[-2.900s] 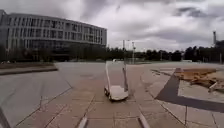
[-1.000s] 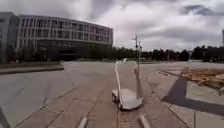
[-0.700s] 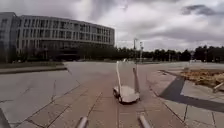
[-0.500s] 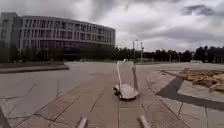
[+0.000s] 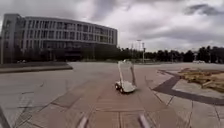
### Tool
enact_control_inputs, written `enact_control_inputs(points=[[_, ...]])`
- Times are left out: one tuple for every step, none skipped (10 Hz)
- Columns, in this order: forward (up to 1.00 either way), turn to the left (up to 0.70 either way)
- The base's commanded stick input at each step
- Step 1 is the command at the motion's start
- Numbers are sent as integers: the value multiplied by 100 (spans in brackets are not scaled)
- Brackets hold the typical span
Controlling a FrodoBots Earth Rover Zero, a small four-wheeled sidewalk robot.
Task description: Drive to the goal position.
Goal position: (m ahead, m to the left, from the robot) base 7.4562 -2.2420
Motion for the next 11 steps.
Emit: enact_control_inputs(points=[[0,70],[0,70],[0,70],[0,70],[0,70],[0,70],[0,70],[0,70],[0,70],[0,70],[0,70]])
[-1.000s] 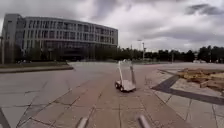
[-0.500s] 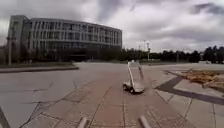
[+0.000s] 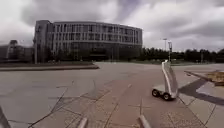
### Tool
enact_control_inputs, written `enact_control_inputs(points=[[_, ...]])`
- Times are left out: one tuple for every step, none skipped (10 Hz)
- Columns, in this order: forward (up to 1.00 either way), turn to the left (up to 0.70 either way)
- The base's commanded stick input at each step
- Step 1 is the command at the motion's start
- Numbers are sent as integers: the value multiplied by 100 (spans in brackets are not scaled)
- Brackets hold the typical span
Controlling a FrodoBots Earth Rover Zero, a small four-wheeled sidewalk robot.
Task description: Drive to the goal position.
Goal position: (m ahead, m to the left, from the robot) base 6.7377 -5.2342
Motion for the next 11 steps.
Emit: enact_control_inputs(points=[[10,60],[70,1],[70,1],[70,1],[70,1],[70,1],[70,1],[70,1],[70,1],[70,1],[70,1]])
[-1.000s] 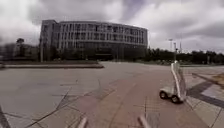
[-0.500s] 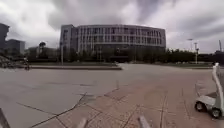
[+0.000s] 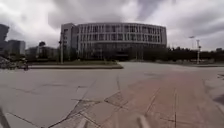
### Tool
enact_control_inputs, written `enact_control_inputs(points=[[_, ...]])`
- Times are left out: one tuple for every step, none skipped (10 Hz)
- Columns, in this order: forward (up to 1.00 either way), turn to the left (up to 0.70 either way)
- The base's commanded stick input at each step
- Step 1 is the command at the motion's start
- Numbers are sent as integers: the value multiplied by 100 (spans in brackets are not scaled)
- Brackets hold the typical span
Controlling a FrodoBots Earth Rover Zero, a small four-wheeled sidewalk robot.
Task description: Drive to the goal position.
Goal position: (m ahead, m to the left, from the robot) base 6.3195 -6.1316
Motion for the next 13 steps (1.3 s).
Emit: enact_control_inputs(points=[[70,1],[70,1],[70,1],[70,1],[70,1],[70,1],[70,1],[70,1],[70,1],[70,1],[70,1],[70,-12],[70,-34]])
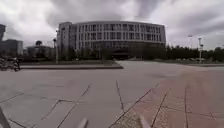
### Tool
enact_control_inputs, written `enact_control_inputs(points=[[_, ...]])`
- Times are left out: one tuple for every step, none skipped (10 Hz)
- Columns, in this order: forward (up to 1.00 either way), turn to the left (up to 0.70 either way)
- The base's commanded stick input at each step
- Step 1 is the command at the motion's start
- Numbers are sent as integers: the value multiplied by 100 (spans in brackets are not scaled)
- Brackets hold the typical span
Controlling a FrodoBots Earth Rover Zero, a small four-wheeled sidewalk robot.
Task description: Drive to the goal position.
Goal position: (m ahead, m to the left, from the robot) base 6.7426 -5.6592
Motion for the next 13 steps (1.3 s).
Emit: enact_control_inputs(points=[[70,-34],[70,-34],[70,-34],[70,-34],[70,-34],[70,-34],[70,-34],[70,-34],[70,-34],[70,-34],[70,-34],[70,-34],[70,-34]])
